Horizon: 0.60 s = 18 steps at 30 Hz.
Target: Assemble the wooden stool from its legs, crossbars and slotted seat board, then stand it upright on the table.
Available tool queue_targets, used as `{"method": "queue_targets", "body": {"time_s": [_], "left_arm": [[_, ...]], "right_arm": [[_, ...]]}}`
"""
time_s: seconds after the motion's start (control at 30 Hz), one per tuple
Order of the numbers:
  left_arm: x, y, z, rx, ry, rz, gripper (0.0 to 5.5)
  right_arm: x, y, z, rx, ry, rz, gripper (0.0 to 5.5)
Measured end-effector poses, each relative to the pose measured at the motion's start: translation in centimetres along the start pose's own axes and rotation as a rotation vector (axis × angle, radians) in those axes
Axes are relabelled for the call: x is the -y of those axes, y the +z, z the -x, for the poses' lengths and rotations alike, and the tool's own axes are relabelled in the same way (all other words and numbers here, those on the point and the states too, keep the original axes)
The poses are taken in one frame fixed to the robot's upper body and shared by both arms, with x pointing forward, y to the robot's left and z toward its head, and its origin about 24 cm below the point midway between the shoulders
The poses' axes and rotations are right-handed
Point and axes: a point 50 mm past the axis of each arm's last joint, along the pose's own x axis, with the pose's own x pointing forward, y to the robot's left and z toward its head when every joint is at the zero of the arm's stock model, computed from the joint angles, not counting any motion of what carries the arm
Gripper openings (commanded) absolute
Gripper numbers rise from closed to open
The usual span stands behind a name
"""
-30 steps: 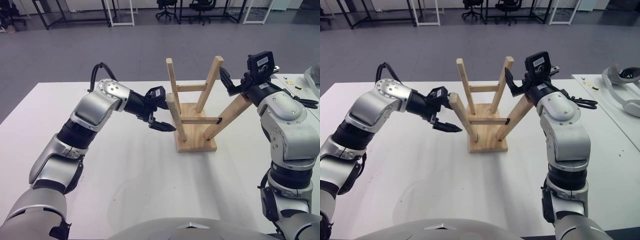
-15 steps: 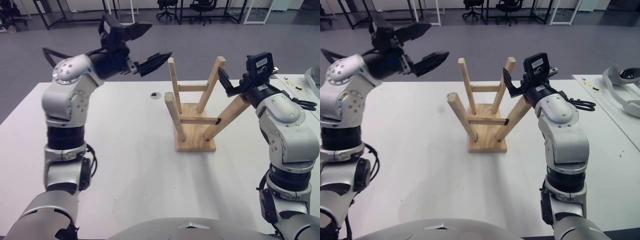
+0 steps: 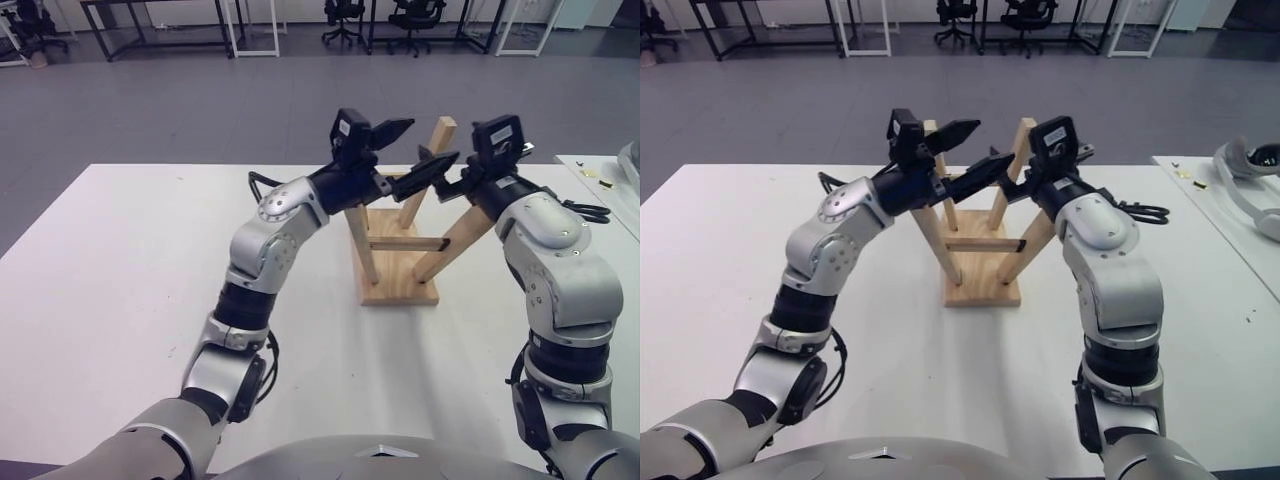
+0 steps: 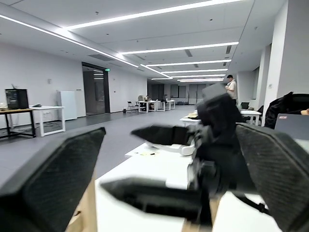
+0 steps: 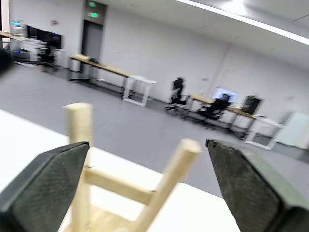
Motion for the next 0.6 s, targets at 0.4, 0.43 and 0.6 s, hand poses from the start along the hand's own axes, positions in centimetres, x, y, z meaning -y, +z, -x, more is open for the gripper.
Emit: {"method": "queue_targets", "body": {"time_s": [0.4,0.43,0.6], "left_arm": [[-2.5,2.0,0.4,-0.001,0.065,-0.098,4.95],[-2.4,2.5,0.4,0.013,0.067,-0.117,4.95],[-1.3,8.7,-0.6,0.191,0.079,-0.281,4.95]], "right_arm": [[-0.2,-0.5,-0.3,-0.020,0.009,-0.018,4.53],[-0.2,-0.3,-0.3,-0.012,0.009,-0.016,4.53],[-0.2,1.6,-0.8,0.053,0.008,0.002,4.53]]}}
